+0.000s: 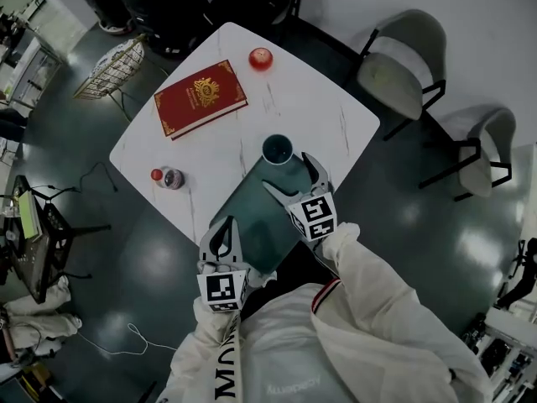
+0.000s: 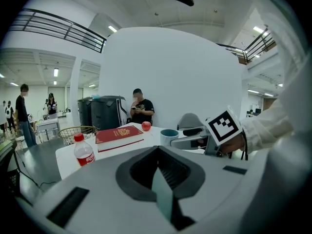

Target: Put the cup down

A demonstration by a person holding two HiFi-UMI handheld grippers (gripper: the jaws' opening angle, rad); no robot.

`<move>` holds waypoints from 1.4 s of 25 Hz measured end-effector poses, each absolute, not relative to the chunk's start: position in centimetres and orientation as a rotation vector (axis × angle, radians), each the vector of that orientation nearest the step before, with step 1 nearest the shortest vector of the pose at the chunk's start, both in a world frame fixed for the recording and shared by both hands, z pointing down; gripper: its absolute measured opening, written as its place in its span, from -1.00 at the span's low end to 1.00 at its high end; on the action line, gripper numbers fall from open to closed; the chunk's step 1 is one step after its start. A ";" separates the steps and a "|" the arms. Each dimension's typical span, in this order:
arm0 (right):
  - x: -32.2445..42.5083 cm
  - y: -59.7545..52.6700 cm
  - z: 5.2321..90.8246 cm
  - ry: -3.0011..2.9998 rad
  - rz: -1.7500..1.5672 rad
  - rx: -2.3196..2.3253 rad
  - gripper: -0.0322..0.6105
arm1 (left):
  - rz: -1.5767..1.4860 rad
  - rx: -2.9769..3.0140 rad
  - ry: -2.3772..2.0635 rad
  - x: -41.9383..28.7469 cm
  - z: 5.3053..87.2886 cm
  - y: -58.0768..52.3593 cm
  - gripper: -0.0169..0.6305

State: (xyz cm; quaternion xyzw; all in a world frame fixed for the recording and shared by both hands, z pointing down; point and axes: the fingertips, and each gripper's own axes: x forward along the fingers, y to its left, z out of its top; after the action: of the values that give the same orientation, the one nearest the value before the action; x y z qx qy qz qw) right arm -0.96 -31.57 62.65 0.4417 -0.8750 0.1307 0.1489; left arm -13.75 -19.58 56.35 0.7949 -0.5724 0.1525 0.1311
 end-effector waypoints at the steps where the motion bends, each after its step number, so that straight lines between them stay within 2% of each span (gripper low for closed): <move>1: -0.7 -31.0 62.3 -2.514 0.375 1.284 0.62 | 0.439 2.316 -1.659 -13.7 56.1 -19.2 -0.91; 19: -0.3 -19.3 52.6 -2.601 0.282 1.407 0.60 | 0.315 2.445 -1.639 -13.7 51.0 -11.3 -0.91; 22: -0.3 -17.2 51.2 -2.599 0.288 1.444 0.55 | 0.294 2.458 -1.642 -14.0 50.3 -9.9 -0.91; 27: 0.6 -13.7 49.7 -2.571 0.354 1.508 0.26 | 0.257 2.488 -1.627 -13.7 49.2 -7.0 -0.91; 31: 1.2 -10.3 48.5 -2.575 0.445 1.517 -0.12 | 0.230 2.525 -1.607 -13.2 47.6 -4.6 -0.91; 35: 1.6 -7.3 47.6 -2.567 0.450 1.553 -0.34 | 0.219 2.545 -1.593 -12.9 46.7 -2.6 -0.91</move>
State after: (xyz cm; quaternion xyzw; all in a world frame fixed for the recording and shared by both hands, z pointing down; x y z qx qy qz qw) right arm 1.60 -7.32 47.58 0.5112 -0.8449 0.1481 0.0541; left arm -12.85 -2.61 46.65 0.8436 -0.5279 0.0726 0.0654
